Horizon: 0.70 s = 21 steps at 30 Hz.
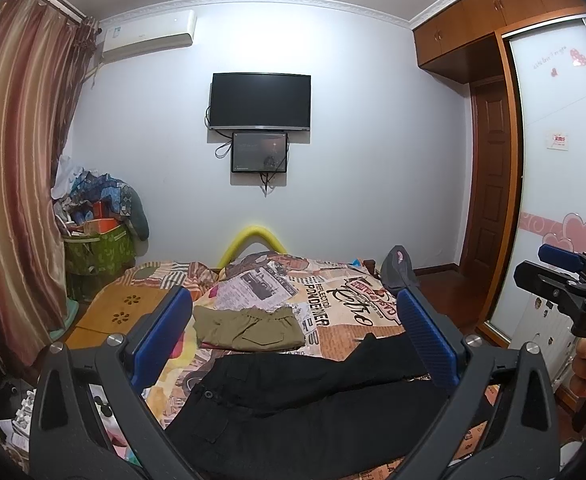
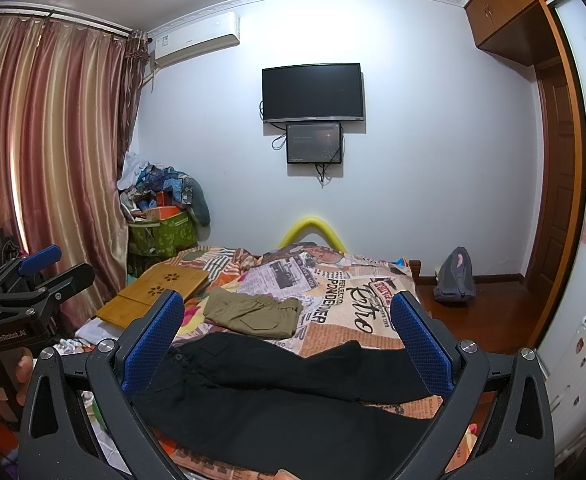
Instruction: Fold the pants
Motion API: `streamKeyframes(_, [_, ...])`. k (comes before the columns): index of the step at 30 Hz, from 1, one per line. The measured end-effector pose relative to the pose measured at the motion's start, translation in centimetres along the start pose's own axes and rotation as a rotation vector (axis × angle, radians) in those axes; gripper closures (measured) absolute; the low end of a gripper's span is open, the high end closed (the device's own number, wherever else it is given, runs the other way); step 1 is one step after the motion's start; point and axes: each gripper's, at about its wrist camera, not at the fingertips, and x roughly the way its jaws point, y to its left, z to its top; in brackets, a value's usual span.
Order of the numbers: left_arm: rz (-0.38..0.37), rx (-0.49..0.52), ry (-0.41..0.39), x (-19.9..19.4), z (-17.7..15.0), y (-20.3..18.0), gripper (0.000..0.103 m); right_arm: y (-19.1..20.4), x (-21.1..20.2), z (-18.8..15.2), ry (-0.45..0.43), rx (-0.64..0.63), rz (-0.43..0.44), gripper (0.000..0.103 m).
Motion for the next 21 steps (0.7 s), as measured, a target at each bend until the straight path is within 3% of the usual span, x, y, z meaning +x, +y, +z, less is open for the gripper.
streamKeyframes(21, [-0.017,0.000,-0.002,0.16,-0.52,0.25,0.000,0.28,-0.11,-0.12,-0.008,-0.011,-0.004,0.000])
